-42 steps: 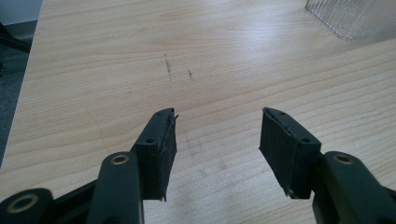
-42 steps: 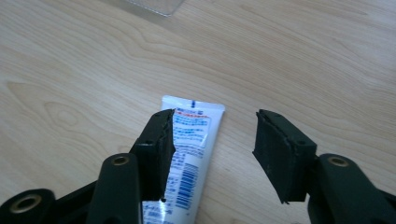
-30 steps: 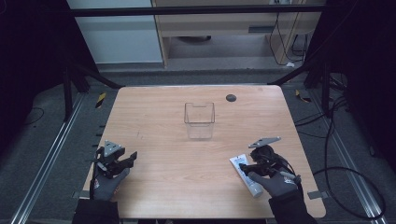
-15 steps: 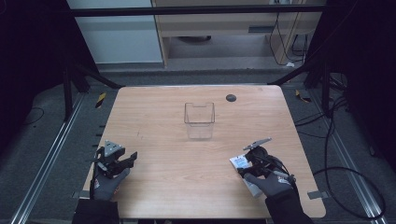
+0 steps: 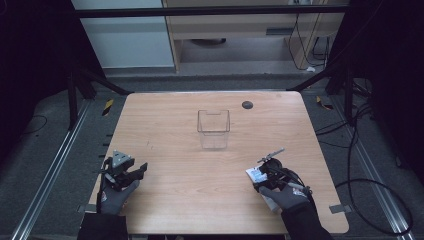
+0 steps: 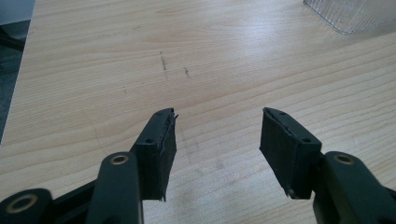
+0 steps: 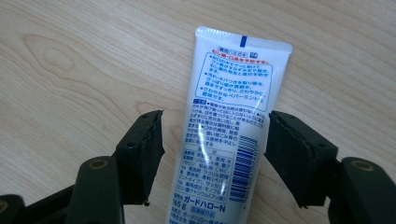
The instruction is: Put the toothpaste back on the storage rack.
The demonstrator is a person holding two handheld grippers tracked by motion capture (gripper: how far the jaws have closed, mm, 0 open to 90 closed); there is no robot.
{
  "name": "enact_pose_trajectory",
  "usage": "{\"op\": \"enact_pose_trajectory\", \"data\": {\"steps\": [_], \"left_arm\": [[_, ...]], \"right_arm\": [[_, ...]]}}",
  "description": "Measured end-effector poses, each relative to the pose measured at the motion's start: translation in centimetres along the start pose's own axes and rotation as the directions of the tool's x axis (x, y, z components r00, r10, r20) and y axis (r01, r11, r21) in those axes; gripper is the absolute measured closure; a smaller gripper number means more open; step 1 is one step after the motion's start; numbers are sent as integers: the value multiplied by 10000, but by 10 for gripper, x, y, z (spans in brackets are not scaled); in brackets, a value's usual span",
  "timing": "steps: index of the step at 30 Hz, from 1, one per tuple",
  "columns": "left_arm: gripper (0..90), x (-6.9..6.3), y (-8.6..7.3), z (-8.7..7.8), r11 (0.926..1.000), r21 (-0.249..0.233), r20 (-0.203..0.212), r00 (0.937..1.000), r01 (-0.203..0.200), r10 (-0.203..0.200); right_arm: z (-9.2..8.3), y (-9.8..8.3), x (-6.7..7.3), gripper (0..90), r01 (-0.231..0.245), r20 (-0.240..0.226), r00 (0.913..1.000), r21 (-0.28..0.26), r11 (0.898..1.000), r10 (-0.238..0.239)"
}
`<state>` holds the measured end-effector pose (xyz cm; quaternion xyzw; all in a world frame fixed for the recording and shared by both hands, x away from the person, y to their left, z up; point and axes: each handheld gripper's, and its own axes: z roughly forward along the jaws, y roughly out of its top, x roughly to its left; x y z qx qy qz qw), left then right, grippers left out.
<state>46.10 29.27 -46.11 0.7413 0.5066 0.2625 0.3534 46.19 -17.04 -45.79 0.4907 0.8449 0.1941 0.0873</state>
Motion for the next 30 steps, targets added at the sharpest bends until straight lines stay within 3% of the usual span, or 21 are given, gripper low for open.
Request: {"op": "enact_pose_trajectory", "data": {"steps": [15, 22, 27, 30], "left_arm": [[446, 0, 0, 0, 10000, 4, -4, 10000, -12, 12], [446, 0, 0, 0, 10000, 10, 2, 10000, -21, 21], [446, 0, 0, 0, 10000, 5, 0, 10000, -12, 12], [446, 0, 0, 0, 10000, 2, 0, 10000, -9, 9]], "right_arm": [[13, 0, -5, 368, -226, 118, 9997, 417, 9989, 221], [17, 0, -5, 388, -279, -79, 9996, 653, 9975, 285], [16, 1, -3, 437, -37, 60, 10000, 728, 9973, 32], [12, 2, 0, 552, 24, 167, 9999, 716, 9974, -36]]}}
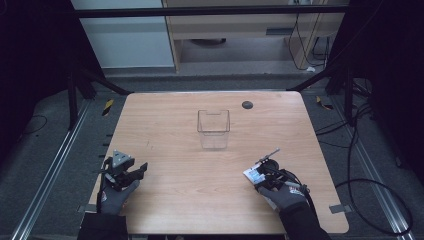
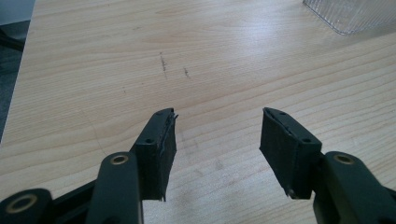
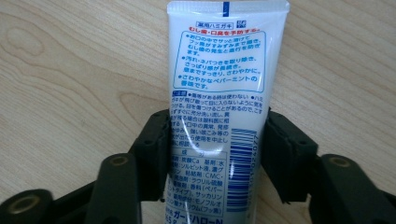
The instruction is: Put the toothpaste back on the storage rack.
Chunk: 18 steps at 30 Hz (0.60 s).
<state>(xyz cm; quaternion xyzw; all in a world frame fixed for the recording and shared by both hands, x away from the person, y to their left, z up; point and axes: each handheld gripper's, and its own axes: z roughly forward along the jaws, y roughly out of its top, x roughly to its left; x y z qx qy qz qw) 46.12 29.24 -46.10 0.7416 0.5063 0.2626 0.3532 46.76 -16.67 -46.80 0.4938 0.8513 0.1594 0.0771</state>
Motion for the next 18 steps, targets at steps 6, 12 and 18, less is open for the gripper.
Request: {"op": "enact_pose_trajectory", "data": {"steps": [6, 12, 18], "left_arm": [[446, 0, 0, 0, 10000, -4, 16, 10000, 22, -22], [446, 0, 0, 0, 10000, -9, 12, 10000, 17, -17], [446, 0, 0, 0, 10000, -14, 8, 10000, 22, -22]], "right_arm": [[-8, -2, -2, 674, 65, -152, 9999, -83, 9999, -66], [-16, -4, -4, 715, 97, -613, 9981, -286, 9995, -115], [-32, -5, -7, 725, 46, -994, 9949, -1353, 9908, -182]]}}
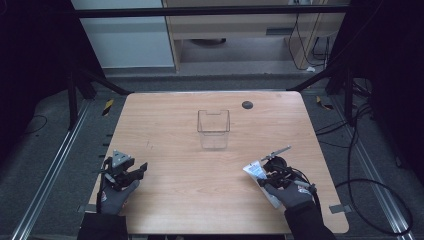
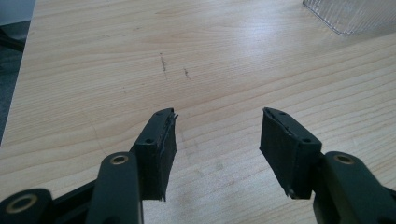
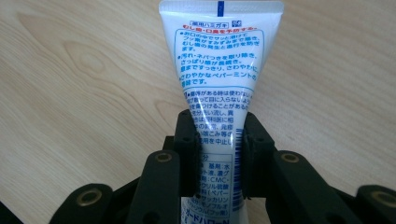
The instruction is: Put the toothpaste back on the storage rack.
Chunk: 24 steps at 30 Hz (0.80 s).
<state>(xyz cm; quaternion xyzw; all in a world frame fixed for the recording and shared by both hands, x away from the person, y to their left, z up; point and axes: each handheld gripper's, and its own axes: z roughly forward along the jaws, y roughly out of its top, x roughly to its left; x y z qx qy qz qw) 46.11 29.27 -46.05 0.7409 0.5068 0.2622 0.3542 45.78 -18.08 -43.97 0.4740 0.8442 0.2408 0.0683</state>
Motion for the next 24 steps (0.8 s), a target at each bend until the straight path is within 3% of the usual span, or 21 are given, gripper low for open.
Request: {"op": "enact_pose_trajectory", "data": {"steps": [7, 9, 10, 15, 20, 24], "left_arm": [[446, -1, 0, 0, 10000, 0, -19, 10000, -32, 32], [446, -1, 0, 0, 10000, 7, -21, 10000, -38, 38], [446, -1, 0, 0, 10000, 11, -28, 10000, -39, 40], [446, -1, 0, 0, 10000, -10, -51, 10000, -15, 15], [446, -1, 0, 0, 10000, -7, -43, 10000, -1, 1], [445, -1, -1, 0, 10000, 18, -41, 10000, -17, 17]], "right_arm": [[-16, 6, 2, 730, -16, -379, 9993, -1384, 9904, -37], [-21, 10, 1, 730, -24, -398, 9992, -2090, 9779, -61], [-21, 10, 1, 730, -24, -398, 9992, -2090, 9779, -61], [-32, 21, 0, 731, -47, -551, 9984, -3217, 9468, -138], [-42, 36, -1, 732, -238, -464, 9989, -4310, 9020, 41], [-47, 48, -4, 731, -669, -562, 9975, -5298, 8455, 437]]}}
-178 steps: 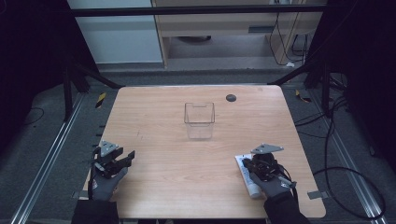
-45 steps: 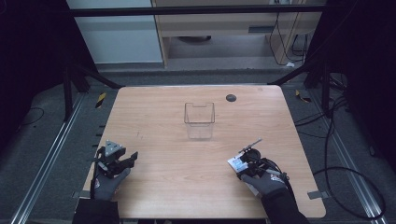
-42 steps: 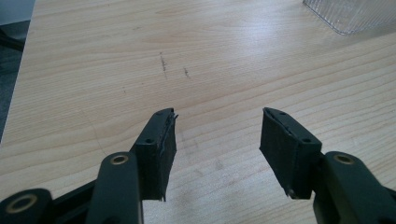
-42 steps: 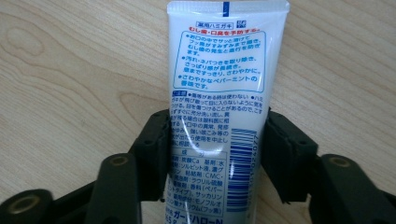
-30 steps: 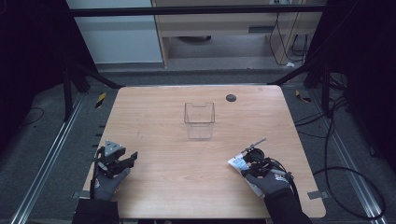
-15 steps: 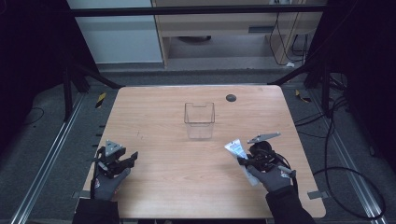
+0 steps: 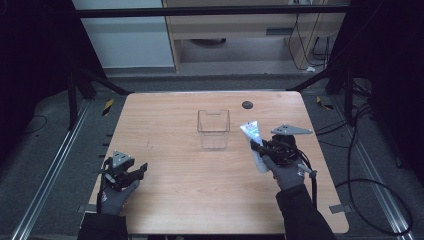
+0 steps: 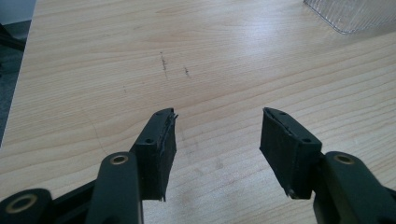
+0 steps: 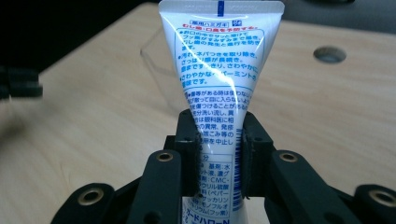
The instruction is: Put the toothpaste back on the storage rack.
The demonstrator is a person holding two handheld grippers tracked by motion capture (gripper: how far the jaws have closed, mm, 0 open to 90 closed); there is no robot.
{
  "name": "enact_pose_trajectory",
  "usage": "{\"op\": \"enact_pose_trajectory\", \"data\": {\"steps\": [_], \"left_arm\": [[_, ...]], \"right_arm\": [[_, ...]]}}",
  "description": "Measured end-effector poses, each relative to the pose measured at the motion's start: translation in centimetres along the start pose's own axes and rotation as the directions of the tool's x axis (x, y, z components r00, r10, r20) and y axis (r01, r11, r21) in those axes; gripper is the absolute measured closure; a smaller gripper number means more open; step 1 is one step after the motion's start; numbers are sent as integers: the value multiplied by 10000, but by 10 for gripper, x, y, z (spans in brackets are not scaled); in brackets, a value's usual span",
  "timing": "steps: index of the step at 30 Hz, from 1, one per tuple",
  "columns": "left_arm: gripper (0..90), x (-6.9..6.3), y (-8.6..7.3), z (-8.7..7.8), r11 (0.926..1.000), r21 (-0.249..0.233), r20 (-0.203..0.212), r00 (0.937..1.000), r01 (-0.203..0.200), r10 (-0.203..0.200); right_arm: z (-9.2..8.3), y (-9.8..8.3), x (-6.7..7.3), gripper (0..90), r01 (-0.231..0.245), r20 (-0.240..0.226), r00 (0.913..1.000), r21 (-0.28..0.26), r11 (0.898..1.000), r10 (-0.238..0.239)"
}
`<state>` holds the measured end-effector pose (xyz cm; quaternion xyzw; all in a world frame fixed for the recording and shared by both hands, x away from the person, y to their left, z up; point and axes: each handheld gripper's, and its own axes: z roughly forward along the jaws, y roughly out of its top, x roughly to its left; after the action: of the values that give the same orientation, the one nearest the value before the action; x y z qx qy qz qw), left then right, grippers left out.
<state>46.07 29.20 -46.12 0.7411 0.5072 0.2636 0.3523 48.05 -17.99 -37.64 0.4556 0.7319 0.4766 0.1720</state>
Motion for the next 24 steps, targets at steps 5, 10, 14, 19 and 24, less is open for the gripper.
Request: {"op": "enact_pose_trajectory", "data": {"steps": [5, 10, 14, 19, 24], "left_arm": [[445, -1, 0, 0, 10000, -13, 9, 10000, -17, 17], [445, 1, 0, 0, 10000, -29, -7, 10000, 46, -46], [445, 0, 0, 0, 10000, -18, 11, 10000, 37, -37], [445, 1, 0, 1, 10000, -41, 12, 10000, 75, -75], [445, 1, 0, 0, 9999, -67, 4, 10000, 97, -97]], "right_arm": [[7, 20, -4, 731, -81, 217, 9997, -838, 9965, 99], [17, 32, -5, 730, -323, 248, 9990, -1523, 9878, 365], [25, 40, -6, 731, -492, 326, 9978, -2079, 9769, 571], [33, 51, -4, 731, -516, 424, 9969, -2778, 9592, 659], [45, 61, 2, 730, -616, 295, 9968, -3144, 9473, 747]]}}
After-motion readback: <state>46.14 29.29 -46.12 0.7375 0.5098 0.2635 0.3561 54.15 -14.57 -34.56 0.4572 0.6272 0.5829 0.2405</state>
